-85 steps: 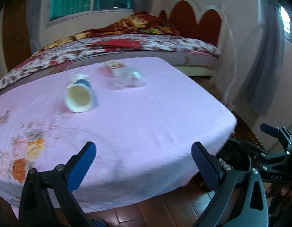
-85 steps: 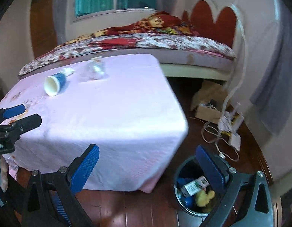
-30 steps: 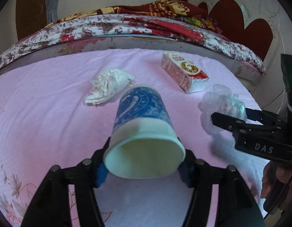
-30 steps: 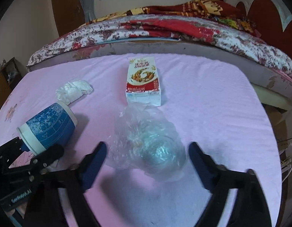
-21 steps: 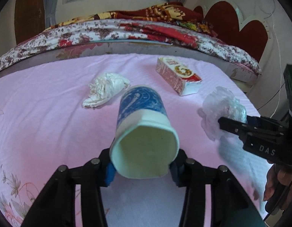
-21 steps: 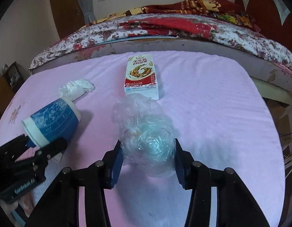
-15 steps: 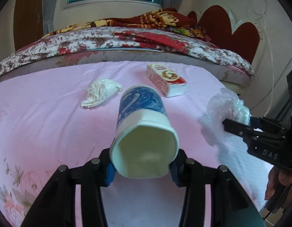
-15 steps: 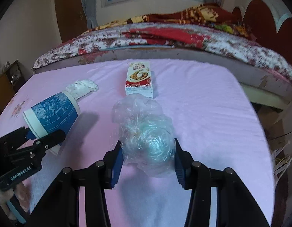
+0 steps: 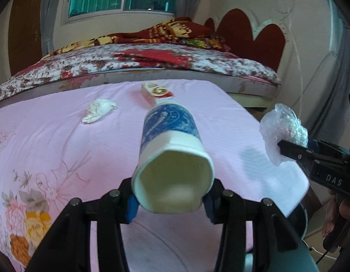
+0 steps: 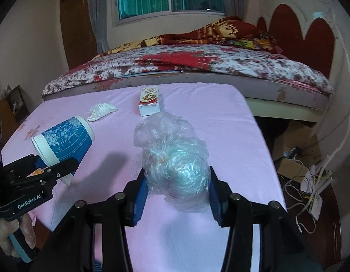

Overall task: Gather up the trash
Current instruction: 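Carry the cup and plastic bag over the bucket and release both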

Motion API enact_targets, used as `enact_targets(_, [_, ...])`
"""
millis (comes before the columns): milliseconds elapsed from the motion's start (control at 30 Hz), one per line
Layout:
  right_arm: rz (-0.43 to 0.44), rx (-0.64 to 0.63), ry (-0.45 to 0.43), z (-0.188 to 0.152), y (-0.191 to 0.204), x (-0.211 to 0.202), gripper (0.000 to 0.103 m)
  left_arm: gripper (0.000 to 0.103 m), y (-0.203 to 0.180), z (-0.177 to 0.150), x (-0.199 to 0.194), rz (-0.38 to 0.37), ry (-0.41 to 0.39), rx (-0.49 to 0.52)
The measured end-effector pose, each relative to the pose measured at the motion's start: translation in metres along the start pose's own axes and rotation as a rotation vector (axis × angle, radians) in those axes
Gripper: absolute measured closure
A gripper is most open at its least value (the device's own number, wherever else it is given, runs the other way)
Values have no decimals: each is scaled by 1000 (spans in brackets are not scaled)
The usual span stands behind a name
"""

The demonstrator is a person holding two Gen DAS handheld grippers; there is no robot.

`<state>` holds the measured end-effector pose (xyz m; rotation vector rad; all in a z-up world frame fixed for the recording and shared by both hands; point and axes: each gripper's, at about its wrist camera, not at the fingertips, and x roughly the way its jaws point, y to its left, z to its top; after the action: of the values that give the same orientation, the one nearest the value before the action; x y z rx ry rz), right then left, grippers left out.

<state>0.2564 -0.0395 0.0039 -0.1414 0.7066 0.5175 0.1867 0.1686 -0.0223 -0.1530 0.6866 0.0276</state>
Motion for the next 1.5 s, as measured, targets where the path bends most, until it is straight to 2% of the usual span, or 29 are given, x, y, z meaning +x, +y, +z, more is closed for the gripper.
enact_targets(367, [-92, 48, -51, -47, -43, -94, 53, 56, -61, -17, -29, -78, -16, 80])
enact_targets(700, [-168, 105, -83, -82, -91, -149, 53, 56, -118, -26, -37, -144, -11, 155])
enact_targets(900, [-204, 186, -84, -110, -125, -165, 53, 56, -151, -34, -34, -184, 4, 215])
enact_targets(1133, [-225, 233, -92, -124, -150, -180, 53, 56, -185, -44, -30, -230, 28, 257])
enact_targets(1333, [-254, 252, -59, -141, -166, -178, 53, 56, -215, -54, -26, -291, 60, 304])
enact_targets(1500, [-288, 297, 2, -173, -192, -175, 53, 56, -245, -72, -20, -359, 100, 359])
